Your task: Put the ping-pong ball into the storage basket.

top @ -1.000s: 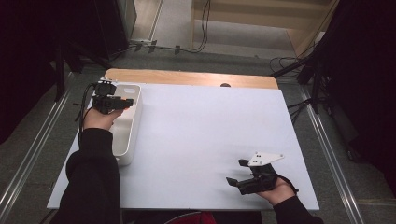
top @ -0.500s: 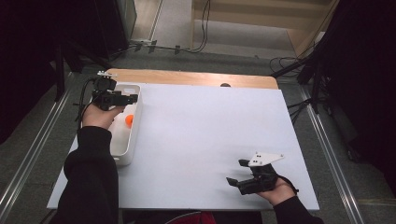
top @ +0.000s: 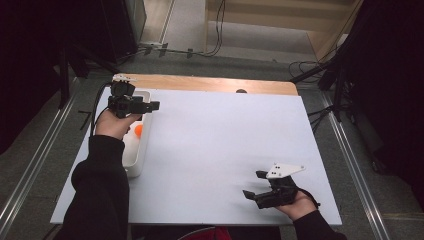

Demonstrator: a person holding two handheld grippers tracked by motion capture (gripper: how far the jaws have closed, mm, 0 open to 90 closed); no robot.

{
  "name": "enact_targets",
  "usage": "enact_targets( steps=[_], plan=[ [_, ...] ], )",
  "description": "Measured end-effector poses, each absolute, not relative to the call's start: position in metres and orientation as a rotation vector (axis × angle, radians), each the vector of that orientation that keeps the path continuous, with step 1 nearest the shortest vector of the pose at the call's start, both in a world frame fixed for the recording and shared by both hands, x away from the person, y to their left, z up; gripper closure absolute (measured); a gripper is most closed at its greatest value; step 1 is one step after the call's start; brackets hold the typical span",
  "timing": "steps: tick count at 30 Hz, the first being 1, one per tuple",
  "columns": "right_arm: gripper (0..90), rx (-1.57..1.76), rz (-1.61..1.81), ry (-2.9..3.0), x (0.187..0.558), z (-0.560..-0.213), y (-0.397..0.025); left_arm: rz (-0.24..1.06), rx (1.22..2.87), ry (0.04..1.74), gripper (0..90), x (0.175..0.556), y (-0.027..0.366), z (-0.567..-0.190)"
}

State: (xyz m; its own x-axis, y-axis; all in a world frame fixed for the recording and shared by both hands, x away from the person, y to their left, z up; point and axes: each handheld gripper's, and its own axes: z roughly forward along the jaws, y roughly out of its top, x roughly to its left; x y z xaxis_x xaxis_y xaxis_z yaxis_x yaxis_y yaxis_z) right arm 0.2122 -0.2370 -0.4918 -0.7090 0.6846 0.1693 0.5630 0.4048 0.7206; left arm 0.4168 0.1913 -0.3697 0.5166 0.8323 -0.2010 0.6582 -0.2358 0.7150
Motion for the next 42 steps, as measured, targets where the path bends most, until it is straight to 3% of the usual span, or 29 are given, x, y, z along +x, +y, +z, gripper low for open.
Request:
enact_targets(
  steps=[42],
  plan=[
    [14.8, 1.119, 1.192, 2.491, 0.212, -0.491, -0.239, 0.153, 2.024, 1.005, 25.1, 0.406, 0.144, -0.373]
  ],
)
